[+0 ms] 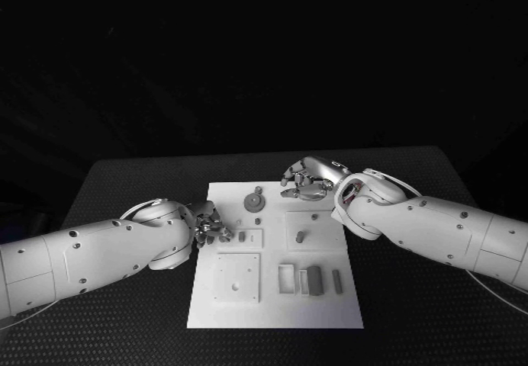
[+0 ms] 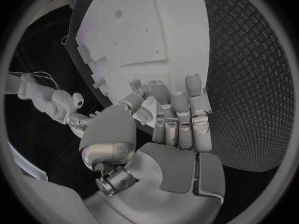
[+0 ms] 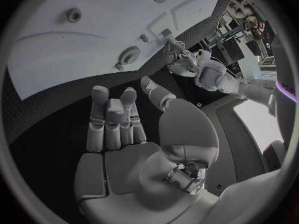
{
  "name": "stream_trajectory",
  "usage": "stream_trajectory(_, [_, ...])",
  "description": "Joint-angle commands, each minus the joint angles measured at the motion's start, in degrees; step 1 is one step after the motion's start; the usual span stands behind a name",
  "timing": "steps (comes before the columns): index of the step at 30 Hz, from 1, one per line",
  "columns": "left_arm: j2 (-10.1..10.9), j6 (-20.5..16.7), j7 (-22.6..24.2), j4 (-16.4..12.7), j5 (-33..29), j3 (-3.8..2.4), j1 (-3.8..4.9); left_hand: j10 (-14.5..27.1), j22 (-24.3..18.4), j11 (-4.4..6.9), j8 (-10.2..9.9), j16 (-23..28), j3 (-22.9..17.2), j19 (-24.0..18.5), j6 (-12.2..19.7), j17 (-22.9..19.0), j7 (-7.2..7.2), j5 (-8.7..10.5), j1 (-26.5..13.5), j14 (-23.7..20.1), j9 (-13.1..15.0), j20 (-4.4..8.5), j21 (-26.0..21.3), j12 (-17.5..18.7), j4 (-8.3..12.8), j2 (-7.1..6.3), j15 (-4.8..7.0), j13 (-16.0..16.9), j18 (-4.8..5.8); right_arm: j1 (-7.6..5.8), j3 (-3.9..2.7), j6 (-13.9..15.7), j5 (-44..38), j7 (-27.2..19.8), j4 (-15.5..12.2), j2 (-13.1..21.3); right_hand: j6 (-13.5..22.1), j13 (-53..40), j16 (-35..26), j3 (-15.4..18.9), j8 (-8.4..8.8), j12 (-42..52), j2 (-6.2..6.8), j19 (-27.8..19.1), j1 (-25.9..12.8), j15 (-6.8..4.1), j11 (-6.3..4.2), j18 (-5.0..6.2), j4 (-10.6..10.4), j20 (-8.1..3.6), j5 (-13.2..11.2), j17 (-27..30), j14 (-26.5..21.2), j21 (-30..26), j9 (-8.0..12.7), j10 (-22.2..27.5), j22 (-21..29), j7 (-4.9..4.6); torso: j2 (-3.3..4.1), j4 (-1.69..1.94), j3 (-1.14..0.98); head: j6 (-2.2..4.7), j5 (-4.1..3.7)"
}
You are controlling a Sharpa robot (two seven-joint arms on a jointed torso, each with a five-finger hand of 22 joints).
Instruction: Assemble the parts on the task board
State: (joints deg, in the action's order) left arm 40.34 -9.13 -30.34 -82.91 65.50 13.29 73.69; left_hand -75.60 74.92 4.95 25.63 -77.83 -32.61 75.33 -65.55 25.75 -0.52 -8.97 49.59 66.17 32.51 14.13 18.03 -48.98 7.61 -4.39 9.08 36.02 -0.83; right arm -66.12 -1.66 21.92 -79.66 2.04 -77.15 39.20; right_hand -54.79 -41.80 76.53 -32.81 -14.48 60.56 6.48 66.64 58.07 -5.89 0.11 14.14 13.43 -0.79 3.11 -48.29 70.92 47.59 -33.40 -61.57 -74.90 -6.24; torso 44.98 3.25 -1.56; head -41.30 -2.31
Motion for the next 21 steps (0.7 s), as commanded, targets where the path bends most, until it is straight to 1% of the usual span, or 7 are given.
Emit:
stream_trajectory(1, [-0.2, 1.3, -0.3, -0.2, -0.3, 0.29, -0.43, -0.2, 1.2, 0.18, -0.1, -0.1, 0.0, 0.2, -0.4, 0.1, -0.58, 0.31, -0.1, 0.2, -0.1, 0.39, 0.3, -0.1, -0.6, -0.46, 0.19, 0.1, 0.83, 0.03, -0.02, -0.5, 0.0, -0.4, -0.1, 0.0, 0.0, 0.0, -0.3, -0.1, 0.32, -0.1, 0.01, 0.0, -0.4, -0.23, -0.01, 0.86, -0.3, -0.41, 0.2, -0.1, 0.3, -0.2, -0.1, 0.5, -0.8, -0.34, -0.01, 0.0, -0.02, 0.03, 0.0])
stream_trajectory(6, [-0.2, 1.2, -0.4, -0.1, -0.3, 0.29, -0.43, -0.2, 1.2, 0.18, 0.0, -0.1, 0.2, 0.1, -0.4, 0.1, -0.57, 0.34, -0.4, 0.1, -0.1, 0.4, 0.3, -0.1, -1.2, -0.75, 0.19, 0.2, 0.83, 0.03, -0.02, -0.5, 0.0, -0.4, -0.1, 0.1, 0.0, 0.0, -0.3, -0.1, 0.32, -0.1, 0.02, -0.1, -0.4, -0.23, -0.01, 0.86, -0.3, -0.41, 0.2, -0.1, 0.3, -0.2, -0.1, 0.5, -0.8, -0.34, 0.01, 0.01, -0.03, 0.03, 0.01])
stream_trajectory(13, [-0.2, 1.2, -0.3, -0.1, -0.3, 0.29, -0.45, -0.2, 1.2, 0.21, 0.0, -0.1, 0.1, 0.1, -0.4, 0.1, -0.54, 0.02, 0.2, 0.1, -0.1, 0.48, 0.3, -0.1, -1.1, -0.28, 0.23, 0.2, 0.8, 0.03, -0.02, -0.5, 0.0, -0.4, 0.0, 0.0, 0.0, 0.0, -0.3, -0.1, 0.33, -0.1, 0.03, -0.1, -0.4, -0.23, 0.0, 0.86, -0.3, -0.41, 0.2, -0.1, 0.3, -0.2, -0.1, 0.5, -0.8, -0.35, 0.01, -0.01, 0.01, 0.04, -0.03])
stream_trajectory(20, [-0.1, 1.1, -0.4, -0.1, -0.3, 0.29, -0.45, -0.2, 1.2, 0.24, 0.1, -0.2, 0.0, 0.1, -0.5, 0.2, -0.52, -0.73, 1.5, 0.2, 0.0, 0.53, 0.5, -0.1, -0.2, 0.98, 0.25, 0.4, 0.83, 0.03, -0.02, -0.5, 0.0, -0.5, 0.0, 0.0, 0.0, 0.0, -0.3, -0.1, 0.33, -0.1, 0.03, -0.1, -0.4, -0.23, 0.0, 0.86, -0.3, -0.41, 0.2, -0.1, 0.3, -0.2, -0.1, 0.5, -0.8, -0.35, 0.0, 0.02, 0.05, 0.06, -0.05])
stream_trajectory(21, [-0.1, 1.2, -0.4, -0.1, -0.3, 0.29, -0.45, -0.3, 1.3, 0.25, 0.1, -0.2, -0.2, 0.1, -0.5, 0.2, -0.5, -0.86, 2.0, 0.2, 0.0, 0.55, 0.5, -0.1, 0.2, 1.41, 0.25, 0.4, 0.83, 0.03, -0.02, -0.5, 0.0, -0.5, 0.0, 0.0, 0.0, 0.0, -0.3, -0.1, 0.34, -0.1, 0.03, -0.1, -0.4, -0.23, 0.0, 0.86, -0.3, -0.41, 0.2, -0.1, 0.3, -0.2, -0.1, 0.5, -0.8, -0.35, 0.0, 0.01, 0.04, 0.04, -0.04])
